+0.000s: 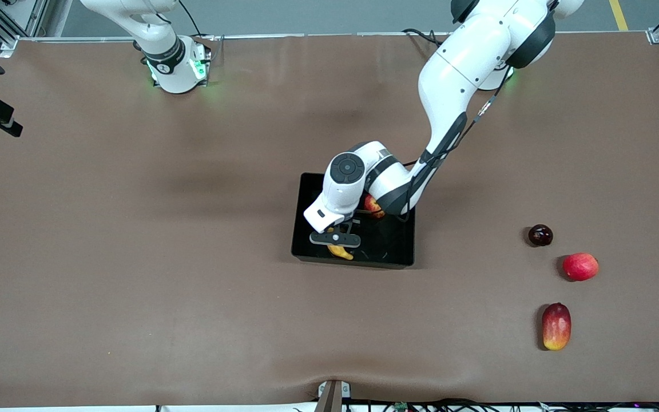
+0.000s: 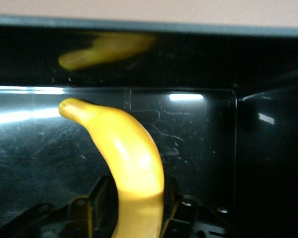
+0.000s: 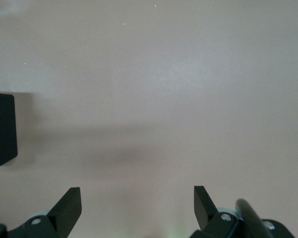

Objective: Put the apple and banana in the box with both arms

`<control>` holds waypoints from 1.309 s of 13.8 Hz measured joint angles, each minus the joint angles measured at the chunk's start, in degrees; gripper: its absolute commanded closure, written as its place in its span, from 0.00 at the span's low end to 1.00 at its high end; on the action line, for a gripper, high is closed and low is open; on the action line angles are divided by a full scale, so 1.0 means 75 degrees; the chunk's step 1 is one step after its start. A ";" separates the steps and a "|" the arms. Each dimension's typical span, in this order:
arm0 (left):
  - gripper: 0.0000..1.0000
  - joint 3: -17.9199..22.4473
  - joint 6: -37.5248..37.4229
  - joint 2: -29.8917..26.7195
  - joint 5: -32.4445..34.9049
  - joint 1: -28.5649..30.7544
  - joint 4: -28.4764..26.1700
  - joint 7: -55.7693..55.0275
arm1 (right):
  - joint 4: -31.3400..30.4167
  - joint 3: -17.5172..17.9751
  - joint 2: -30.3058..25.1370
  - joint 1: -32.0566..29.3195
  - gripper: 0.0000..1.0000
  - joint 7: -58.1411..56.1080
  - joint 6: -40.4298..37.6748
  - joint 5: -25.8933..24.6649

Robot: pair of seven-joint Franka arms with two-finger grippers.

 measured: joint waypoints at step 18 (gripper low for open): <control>0.00 -0.0199 -0.4415 -0.4128 -0.1428 0.4460 0.0329 0.3727 | 0.0001 0.0023 0.0057 -0.0106 0.00 -0.0025 0.0022 0.0000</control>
